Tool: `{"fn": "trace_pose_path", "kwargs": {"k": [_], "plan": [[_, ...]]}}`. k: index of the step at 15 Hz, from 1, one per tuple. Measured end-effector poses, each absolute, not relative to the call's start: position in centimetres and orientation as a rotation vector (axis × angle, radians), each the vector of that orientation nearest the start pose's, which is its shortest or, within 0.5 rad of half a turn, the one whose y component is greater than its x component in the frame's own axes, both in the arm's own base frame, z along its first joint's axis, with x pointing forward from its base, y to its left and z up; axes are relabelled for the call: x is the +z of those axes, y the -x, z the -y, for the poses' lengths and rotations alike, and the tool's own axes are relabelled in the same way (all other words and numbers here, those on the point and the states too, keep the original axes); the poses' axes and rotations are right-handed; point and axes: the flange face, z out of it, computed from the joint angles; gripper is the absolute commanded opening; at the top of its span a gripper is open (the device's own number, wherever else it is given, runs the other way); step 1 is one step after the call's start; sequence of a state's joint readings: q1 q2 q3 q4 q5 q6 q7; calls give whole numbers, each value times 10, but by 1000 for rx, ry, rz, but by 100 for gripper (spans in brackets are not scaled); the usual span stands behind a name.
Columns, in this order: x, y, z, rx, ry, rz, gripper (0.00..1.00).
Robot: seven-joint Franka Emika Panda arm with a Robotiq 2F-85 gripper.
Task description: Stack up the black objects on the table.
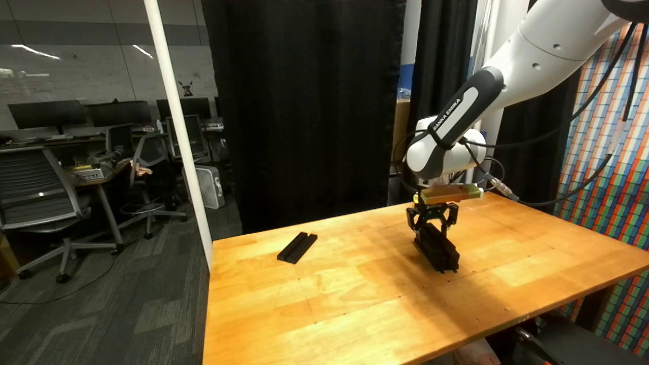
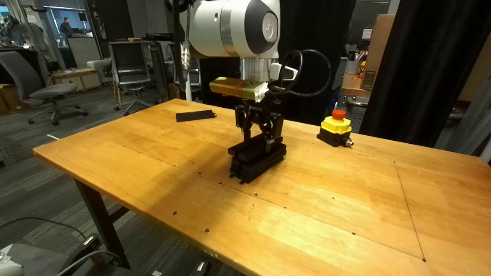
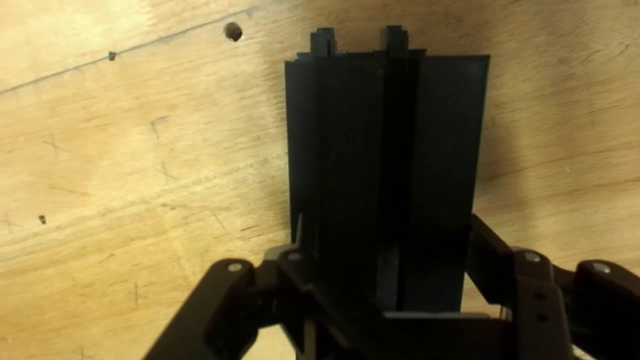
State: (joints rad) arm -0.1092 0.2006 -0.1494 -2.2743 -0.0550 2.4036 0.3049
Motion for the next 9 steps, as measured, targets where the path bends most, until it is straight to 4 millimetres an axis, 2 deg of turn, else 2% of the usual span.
{"fn": "trace_pose_path", "kwargs": {"k": [9], "plan": [[261, -506, 136, 97, 3096, -834, 46]]}}
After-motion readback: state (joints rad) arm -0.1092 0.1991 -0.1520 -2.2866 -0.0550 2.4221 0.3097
